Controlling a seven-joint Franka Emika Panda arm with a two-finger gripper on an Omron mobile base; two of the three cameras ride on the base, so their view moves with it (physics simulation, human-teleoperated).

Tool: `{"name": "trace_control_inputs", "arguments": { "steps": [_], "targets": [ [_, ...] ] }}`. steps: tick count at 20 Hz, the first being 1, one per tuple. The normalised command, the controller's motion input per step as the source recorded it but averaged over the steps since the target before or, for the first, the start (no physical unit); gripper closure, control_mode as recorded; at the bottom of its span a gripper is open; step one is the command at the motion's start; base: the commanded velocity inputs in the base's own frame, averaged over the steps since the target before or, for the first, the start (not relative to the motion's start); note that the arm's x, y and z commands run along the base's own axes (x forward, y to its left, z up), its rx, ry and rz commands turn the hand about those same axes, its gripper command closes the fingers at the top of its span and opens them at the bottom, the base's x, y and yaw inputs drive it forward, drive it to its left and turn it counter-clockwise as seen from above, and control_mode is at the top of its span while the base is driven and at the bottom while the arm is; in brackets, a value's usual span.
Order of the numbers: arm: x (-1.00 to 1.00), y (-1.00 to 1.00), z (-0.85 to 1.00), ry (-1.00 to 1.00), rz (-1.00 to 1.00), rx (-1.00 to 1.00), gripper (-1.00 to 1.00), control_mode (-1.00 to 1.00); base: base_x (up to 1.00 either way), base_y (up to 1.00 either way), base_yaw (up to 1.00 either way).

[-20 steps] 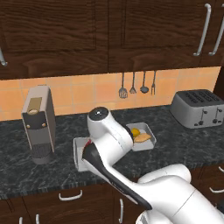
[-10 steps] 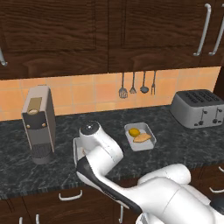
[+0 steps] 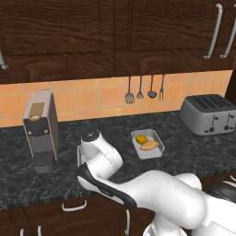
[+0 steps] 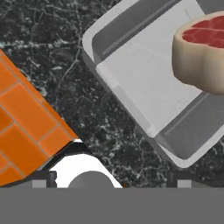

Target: Take the meat container that has the steak and place it on the second highest rack of the freezer. Then take the vegetable container that has the lemon and potato and place it on the highest rack of the freezer.

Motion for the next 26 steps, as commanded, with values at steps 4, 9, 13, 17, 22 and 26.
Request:
{"name": "trace_control_inputs", "arguments": {
  "steps": [4,9,13,17,22,26],
  "targets": [
    [0.01,0.03,0.0,0.05,0.0,-0.02,-1.0,-1.0,0.0,0.0,0.0],
    [0.0,0.02,-0.01,0.0,0.0,-0.06,-1.0,-1.0,0.0,0.0,0.0],
    [0.0,0.0,-0.13,-0.06,0.0,-0.05,-1.0,-1.0,0.0,0.0,0.0],
    [0.16,0.0,0.0,-0.02,0.0,-0.03,-1.0,-1.0,0.0,0.0,0.0],
    [0.14,0.01,0.0,0.0,0.0,-0.04,-1.0,-1.0,0.0,0.0,0.0],
    [0.11,0.05,-0.07,0.0,0.0,-0.05,-1.0,-1.0,0.0,0.0,0.0]
  ]
}}
